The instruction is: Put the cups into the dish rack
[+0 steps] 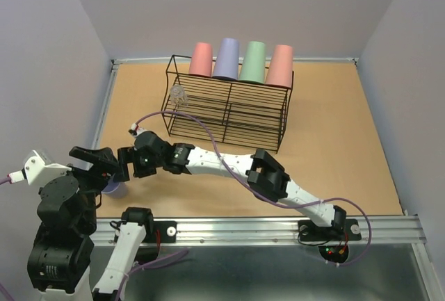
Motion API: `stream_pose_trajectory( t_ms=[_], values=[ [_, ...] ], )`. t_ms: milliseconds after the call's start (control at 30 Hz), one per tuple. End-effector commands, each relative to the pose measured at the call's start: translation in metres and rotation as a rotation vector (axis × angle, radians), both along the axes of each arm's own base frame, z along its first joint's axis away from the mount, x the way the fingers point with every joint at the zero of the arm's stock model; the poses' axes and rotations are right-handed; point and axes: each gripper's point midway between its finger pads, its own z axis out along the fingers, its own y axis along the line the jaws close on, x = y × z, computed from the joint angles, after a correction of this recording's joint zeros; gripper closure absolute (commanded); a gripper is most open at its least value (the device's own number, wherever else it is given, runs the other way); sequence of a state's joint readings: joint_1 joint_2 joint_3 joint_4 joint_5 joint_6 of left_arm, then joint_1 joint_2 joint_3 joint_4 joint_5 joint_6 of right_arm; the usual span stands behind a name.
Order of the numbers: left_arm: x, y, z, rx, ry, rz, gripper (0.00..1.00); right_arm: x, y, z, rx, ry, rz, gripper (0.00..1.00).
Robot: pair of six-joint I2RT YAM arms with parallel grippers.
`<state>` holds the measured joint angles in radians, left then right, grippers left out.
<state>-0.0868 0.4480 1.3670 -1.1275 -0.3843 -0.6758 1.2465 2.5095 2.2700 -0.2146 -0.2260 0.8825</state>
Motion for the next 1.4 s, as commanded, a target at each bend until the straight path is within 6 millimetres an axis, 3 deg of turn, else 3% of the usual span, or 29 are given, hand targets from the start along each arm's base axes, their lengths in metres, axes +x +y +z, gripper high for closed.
stream_pose_trajectory(
  t_ms=[0, 233, 367, 467, 700, 800, 933, 967, 1000, 1033, 1133, 1167, 1200, 1300, 1333, 1367],
  values=[
    [-0.001, 0.000, 0.004, 0.003, -0.022, -0.004, 0.02, 0.007, 0.012, 0.007, 0.012, -0.069, -0.052, 0.11],
    [0.005, 0.004, 0.004, 0.049, 0.003, -0.008, 0.02, 0.013, 0.020, -0.013, -0.007, -0.064, -0.084, 0.11],
    [0.009, 0.003, 0.002, 0.058, 0.008, -0.020, 0.02, 0.017, 0.019, -0.020, -0.023, -0.073, -0.105, 0.18],
    [0.012, 0.002, 0.000, 0.063, 0.012, -0.030, 0.02, 0.020, 0.015, -0.028, -0.052, -0.080, -0.119, 0.43],
    [0.014, 0.002, -0.001, 0.053, 0.005, -0.032, 0.02, 0.018, 0.002, -0.048, -0.117, -0.074, -0.125, 0.88],
    [0.016, 0.002, 0.000, 0.050, -0.001, -0.038, 0.02, 0.019, 0.000, -0.047, -0.124, -0.075, -0.130, 0.99],
    [0.017, 0.002, 0.005, 0.051, -0.012, -0.039, 0.02, 0.028, -0.012, -0.031, -0.136, -0.124, -0.175, 0.99],
    [0.017, 0.002, 0.008, 0.048, -0.022, -0.042, 0.02, 0.029, -0.022, -0.042, -0.174, -0.129, -0.186, 1.00],
    [0.018, 0.001, 0.009, 0.047, -0.025, -0.048, 0.02, 0.032, -0.028, -0.016, -0.150, -0.143, -0.206, 0.99],
    [0.019, 0.000, 0.012, 0.044, -0.034, -0.054, 0.02, 0.043, -0.039, -0.015, -0.165, -0.144, -0.251, 1.00],
    [0.027, -0.006, 0.019, 0.056, -0.046, -0.087, 0.02, 0.059, -0.078, 0.013, -0.173, -0.147, -0.341, 1.00],
    [0.029, -0.009, 0.022, 0.082, -0.046, -0.115, 0.02, 0.059, -0.094, 0.005, -0.209, -0.148, -0.353, 1.00],
    [0.031, -0.010, 0.025, 0.095, -0.052, -0.129, 0.02, 0.063, -0.107, 0.044, -0.159, -0.177, -0.387, 1.00],
    [0.040, -0.021, 0.046, 0.142, -0.090, -0.202, 0.02, 0.061, -0.138, 0.064, -0.159, -0.213, -0.422, 1.00],
    [0.043, -0.026, 0.051, 0.150, -0.105, -0.230, 0.02, 0.061, -0.152, 0.094, -0.115, -0.234, -0.454, 1.00],
    [0.049, -0.032, 0.066, 0.155, -0.144, -0.257, 0.02, 0.061, -0.162, 0.106, -0.100, -0.244, -0.469, 0.99]
  ],
)
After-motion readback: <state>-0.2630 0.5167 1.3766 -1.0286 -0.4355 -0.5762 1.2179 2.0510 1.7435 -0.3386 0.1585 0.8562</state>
